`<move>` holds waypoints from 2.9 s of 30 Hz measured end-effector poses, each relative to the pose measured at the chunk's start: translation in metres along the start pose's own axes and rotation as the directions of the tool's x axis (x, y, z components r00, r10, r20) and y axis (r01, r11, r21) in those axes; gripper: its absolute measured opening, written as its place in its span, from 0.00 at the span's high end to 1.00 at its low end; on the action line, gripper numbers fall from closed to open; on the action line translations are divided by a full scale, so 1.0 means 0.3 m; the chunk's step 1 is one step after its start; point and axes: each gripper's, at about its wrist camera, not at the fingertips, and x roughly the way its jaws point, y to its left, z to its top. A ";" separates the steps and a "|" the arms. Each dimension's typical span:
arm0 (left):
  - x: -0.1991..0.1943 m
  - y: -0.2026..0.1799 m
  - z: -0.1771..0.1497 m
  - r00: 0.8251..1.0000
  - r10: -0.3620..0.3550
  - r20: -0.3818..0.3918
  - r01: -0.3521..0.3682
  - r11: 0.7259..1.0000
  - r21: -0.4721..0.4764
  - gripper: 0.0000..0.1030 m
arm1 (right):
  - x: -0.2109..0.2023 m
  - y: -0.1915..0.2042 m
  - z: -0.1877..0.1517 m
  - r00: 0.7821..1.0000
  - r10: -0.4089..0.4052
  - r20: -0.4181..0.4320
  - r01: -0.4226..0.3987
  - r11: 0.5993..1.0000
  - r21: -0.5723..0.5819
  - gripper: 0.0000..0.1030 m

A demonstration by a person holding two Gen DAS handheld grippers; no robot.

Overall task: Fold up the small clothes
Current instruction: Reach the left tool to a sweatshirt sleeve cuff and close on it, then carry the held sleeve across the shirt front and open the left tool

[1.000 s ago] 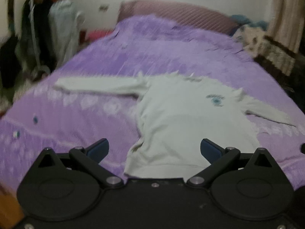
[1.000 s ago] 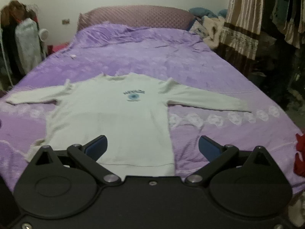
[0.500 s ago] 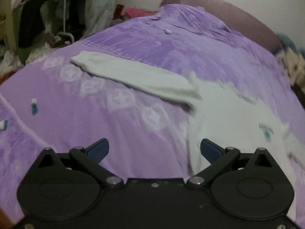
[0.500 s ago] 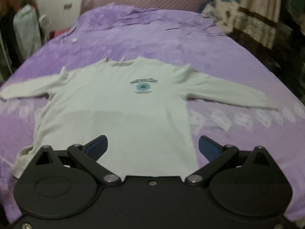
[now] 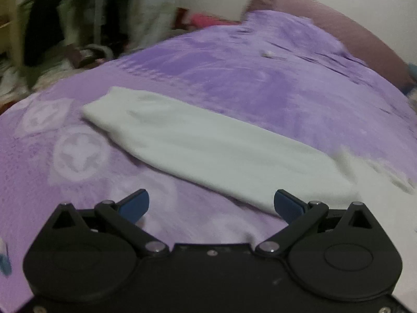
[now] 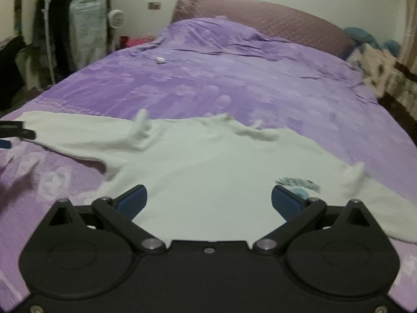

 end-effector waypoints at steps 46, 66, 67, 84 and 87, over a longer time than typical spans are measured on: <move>0.162 0.294 0.170 0.967 -0.150 0.204 0.233 0.844 -0.483 0.98 | 0.585 -0.084 -0.066 0.976 0.031 -0.216 -0.031 1.000 0.007 0.88; -0.093 -0.338 0.380 0.933 -0.262 0.248 0.290 0.954 -0.083 0.98 | 0.534 -0.318 -0.187 0.972 -0.011 -0.236 0.025 0.998 0.060 0.68; -0.105 -0.384 0.380 0.931 -0.273 0.241 0.295 0.953 -0.061 0.98 | 0.527 -0.310 -0.187 0.974 -0.021 -0.228 0.034 0.998 0.054 0.68; -0.117 -1.151 0.120 0.918 -0.395 0.040 0.375 0.894 0.245 0.98 | 0.174 -0.457 -0.079 0.984 0.023 -0.176 -0.010 0.997 0.073 0.47; -0.077 -1.261 0.065 0.902 -0.431 0.014 0.415 0.876 0.244 0.98 | 0.154 -0.513 -0.107 0.984 0.019 -0.180 -0.002 0.996 0.093 0.46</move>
